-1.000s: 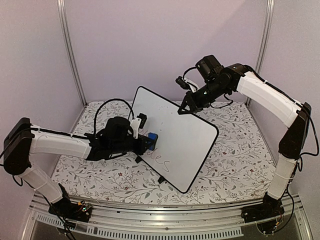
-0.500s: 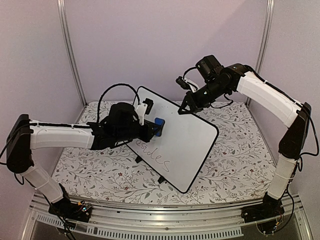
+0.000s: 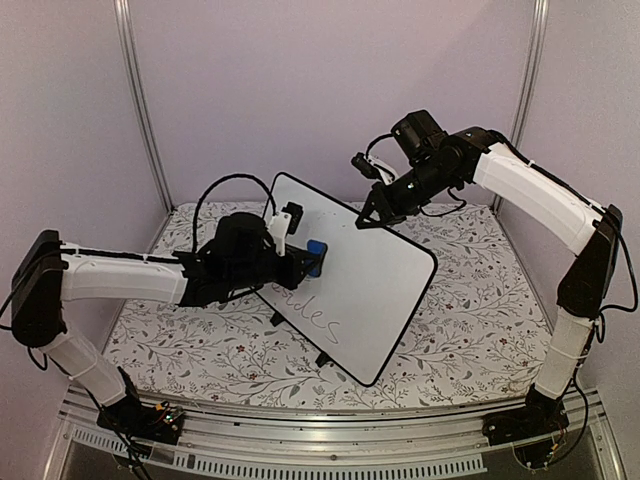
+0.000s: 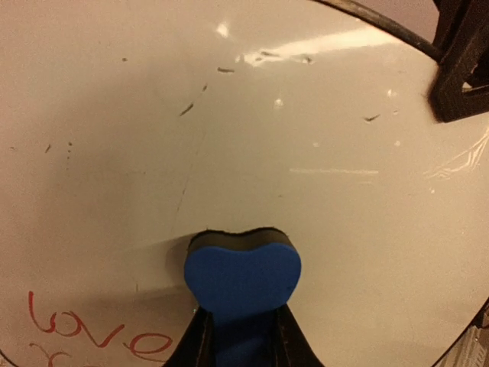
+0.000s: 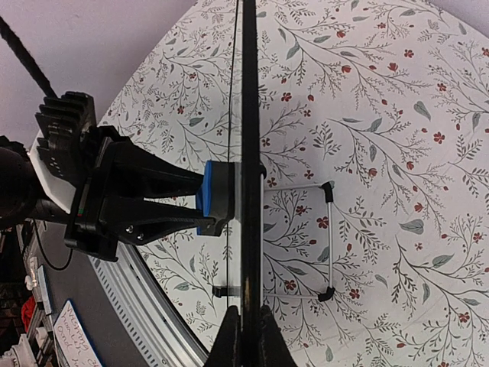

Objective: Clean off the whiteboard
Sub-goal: Erase the whiteboard from the whiteboard stand.

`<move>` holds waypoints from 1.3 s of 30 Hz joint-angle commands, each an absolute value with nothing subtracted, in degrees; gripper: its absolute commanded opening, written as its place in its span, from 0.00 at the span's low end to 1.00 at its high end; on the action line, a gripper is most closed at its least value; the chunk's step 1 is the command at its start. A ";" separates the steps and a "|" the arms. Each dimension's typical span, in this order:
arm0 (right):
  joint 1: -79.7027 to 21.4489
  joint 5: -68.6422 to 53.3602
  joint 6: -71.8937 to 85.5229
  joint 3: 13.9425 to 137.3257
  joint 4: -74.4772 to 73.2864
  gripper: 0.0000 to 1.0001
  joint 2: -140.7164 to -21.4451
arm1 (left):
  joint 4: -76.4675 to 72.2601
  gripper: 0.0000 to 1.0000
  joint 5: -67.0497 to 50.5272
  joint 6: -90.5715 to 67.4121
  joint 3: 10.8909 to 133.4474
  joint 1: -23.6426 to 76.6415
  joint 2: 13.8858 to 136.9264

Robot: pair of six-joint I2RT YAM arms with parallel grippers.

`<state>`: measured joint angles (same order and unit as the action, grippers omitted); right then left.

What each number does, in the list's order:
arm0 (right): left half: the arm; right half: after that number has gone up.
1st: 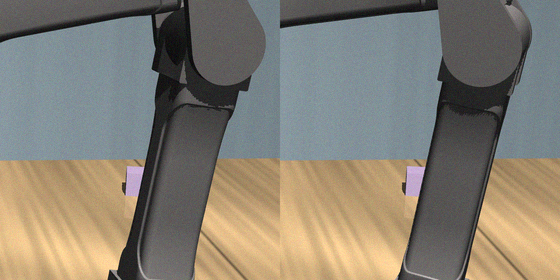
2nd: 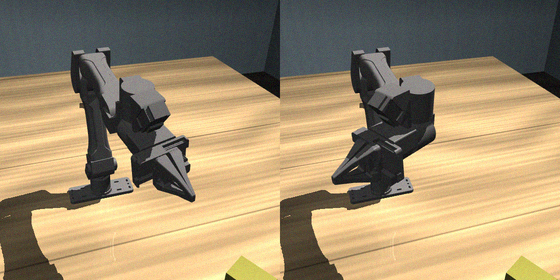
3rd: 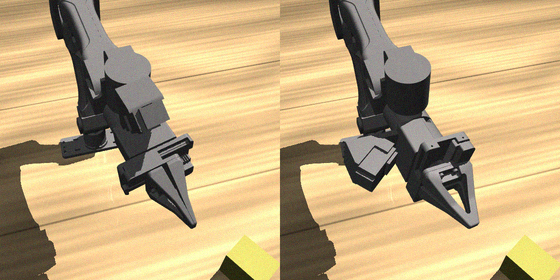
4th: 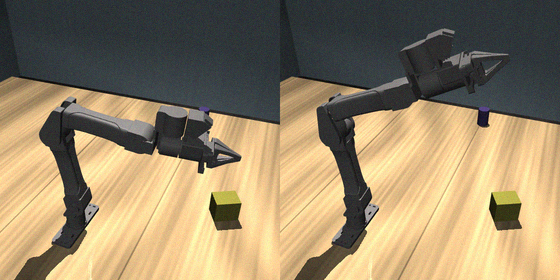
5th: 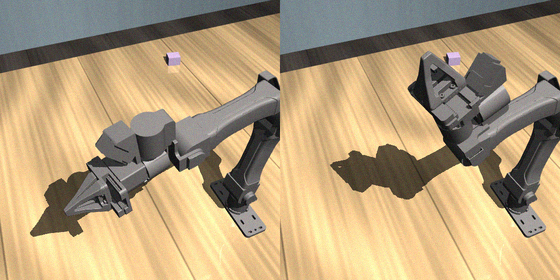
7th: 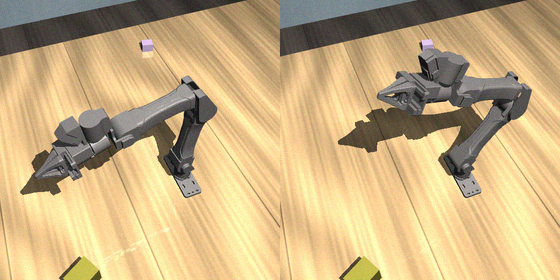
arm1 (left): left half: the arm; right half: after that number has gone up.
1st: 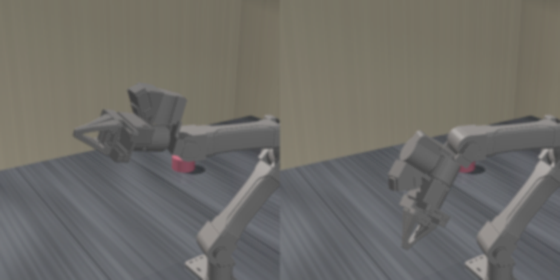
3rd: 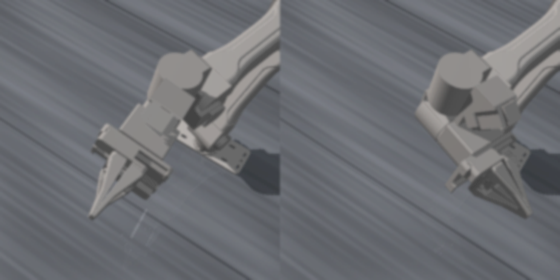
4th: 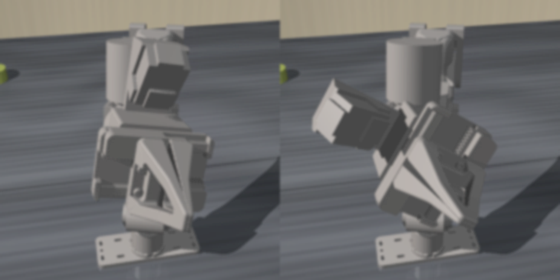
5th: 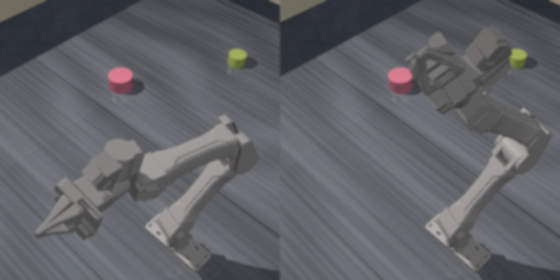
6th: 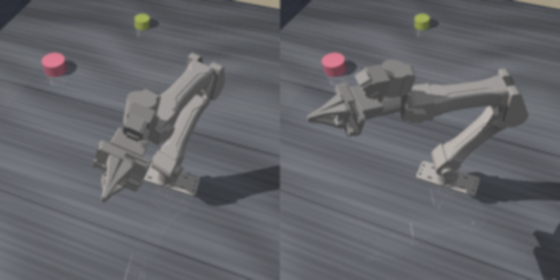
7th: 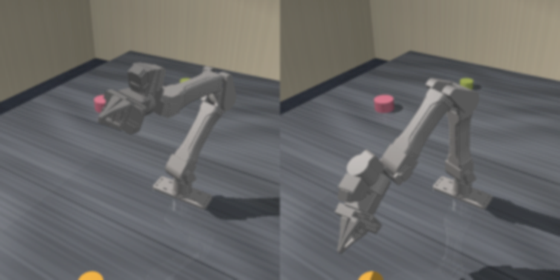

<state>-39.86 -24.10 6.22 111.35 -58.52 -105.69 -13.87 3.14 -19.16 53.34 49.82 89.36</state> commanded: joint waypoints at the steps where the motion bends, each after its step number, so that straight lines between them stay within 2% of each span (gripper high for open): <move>1: -43.00 -27.56 1.14 110.30 -60.51 0.00 -105.07 | -11.94 0.00 2.76 -21.46 48.43 50.83 89.49; 18: -42.98 -27.42 1.14 110.30 -60.50 0.00 -104.90 | -12.47 0.00 6.15 -24.48 42.46 51.79 86.57; 27: -43.06 -27.50 1.14 110.23 -60.58 0.00 -104.82 | -13.91 0.00 3.37 -24.56 42.96 45.81 84.72; 39: -43.07 -27.42 1.15 110.13 -60.57 0.00 -104.90 | -13.56 0.00 -1.05 -21.03 50.92 41.49 88.73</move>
<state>-40.23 -24.23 5.76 111.33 -57.95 -105.69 -12.95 0.80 -22.94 46.61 42.30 86.56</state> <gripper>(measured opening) 0.032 0.183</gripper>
